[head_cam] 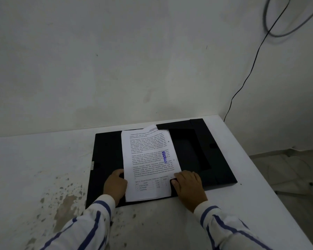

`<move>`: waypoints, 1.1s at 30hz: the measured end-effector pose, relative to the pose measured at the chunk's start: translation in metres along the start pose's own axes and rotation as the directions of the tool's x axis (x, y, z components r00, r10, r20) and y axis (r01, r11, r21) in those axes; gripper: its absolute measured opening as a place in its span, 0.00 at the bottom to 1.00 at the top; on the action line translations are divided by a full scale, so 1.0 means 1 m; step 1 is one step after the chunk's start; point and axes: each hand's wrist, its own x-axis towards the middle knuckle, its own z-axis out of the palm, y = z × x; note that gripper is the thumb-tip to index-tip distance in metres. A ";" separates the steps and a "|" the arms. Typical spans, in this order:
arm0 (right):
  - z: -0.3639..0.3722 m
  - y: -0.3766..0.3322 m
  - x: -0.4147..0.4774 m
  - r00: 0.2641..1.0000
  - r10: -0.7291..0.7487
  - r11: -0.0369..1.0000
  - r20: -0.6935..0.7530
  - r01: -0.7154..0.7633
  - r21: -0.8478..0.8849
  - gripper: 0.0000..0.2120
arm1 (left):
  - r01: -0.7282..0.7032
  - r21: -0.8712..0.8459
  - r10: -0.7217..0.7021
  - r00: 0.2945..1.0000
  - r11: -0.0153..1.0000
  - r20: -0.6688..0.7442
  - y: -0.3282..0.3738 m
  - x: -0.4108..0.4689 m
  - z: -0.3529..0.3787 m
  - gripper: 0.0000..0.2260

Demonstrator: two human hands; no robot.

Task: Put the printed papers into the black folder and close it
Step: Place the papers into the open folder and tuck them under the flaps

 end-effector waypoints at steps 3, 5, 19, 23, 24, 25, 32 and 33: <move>0.000 0.002 0.001 1.000 -0.011 1.000 0.019 0.011 0.000 0.17 | 0.001 0.013 -0.001 0.999 1.000 -0.040 -0.001 -0.002 -0.002 0.20; 0.001 0.002 0.003 1.000 -0.008 1.000 0.027 0.009 -0.009 0.18 | 0.002 0.036 0.000 0.998 0.999 -0.059 -0.005 -0.004 -0.006 0.20; 0.001 0.002 0.001 0.999 -0.026 1.000 -0.038 0.026 0.009 0.16 | -0.010 0.003 0.010 1.000 1.000 -0.017 0.008 -0.001 0.012 0.21; -0.004 0.013 -0.002 0.992 -0.028 1.000 -0.126 0.027 -0.011 0.13 | -0.012 0.004 0.012 1.000 1.000 -0.004 0.017 -0.002 0.029 0.21; -0.006 0.018 -0.003 0.989 -0.020 1.000 -0.147 0.017 -0.022 0.13 | -0.018 0.007 0.018 1.000 1.000 0.001 0.019 -0.003 0.034 0.21; -0.008 0.024 -0.004 0.986 -0.012 0.999 -0.165 0.006 -0.034 0.13 | -0.021 0.010 0.021 1.000 1.000 0.007 0.021 -0.004 0.039 0.20; -0.023 0.060 -0.006 0.978 0.053 0.997 -0.201 -0.063 -0.042 0.15 | -0.033 -0.005 0.034 0.999 0.999 0.040 0.039 -0.009 0.078 0.19; -0.025 0.064 -0.005 0.979 0.064 0.997 -0.195 -0.072 -0.037 0.15 | -0.035 -0.002 0.035 0.998 0.999 0.046 0.042 -0.009 0.083 0.19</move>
